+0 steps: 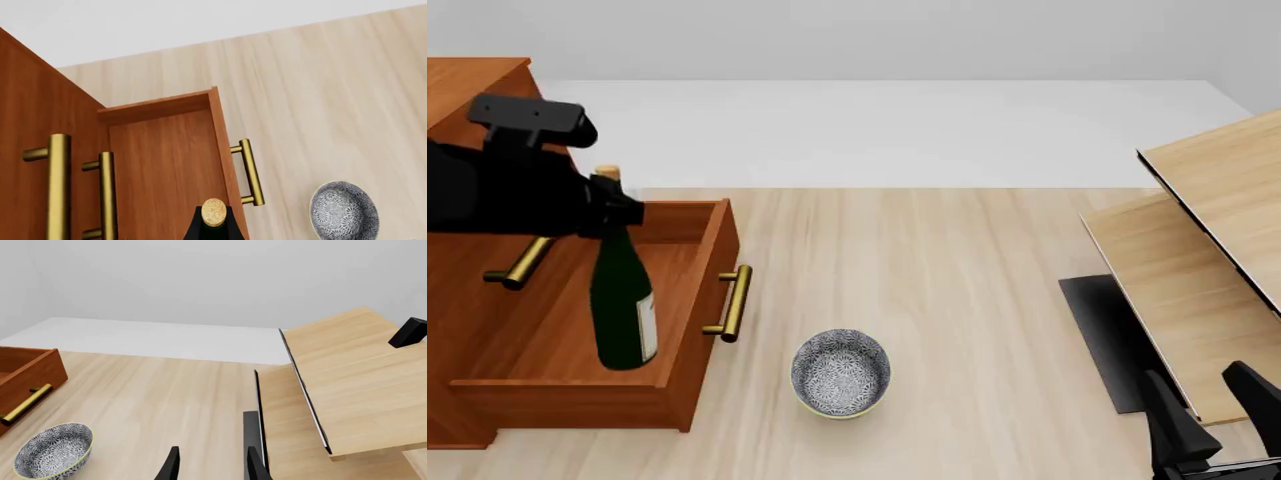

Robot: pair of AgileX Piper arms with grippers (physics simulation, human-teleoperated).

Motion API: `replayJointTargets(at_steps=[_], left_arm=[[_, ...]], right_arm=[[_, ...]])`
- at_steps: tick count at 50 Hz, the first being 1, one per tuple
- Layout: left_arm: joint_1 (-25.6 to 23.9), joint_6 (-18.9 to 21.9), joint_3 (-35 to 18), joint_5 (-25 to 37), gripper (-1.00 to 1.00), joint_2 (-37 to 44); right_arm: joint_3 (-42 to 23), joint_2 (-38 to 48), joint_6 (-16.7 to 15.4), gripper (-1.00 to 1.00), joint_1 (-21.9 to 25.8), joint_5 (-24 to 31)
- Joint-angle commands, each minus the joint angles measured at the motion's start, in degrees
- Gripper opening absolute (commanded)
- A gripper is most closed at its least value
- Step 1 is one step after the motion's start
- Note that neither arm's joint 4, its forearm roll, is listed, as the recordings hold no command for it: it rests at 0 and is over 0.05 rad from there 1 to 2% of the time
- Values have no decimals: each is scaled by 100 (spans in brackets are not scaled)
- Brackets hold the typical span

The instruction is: Put the wine bottle in the bottom drawer of the cabinet.

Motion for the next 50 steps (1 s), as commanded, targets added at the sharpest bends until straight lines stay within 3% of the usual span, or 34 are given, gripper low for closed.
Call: replayJointTargets(at_steps=[1,41,48,50], left_arm=[[24,-331,43,-110,-100,40],[61,-380,447,-609,-100,357],[-17,-458,539,-688,-100,437],[-129,-646,564,-720,-100,459]], right_arm=[[3,0,-3,100,-13,4],[1,0,3,100,-40,20],[2,0,2,100,-55,22],[1,0,2,100,-57,24]])
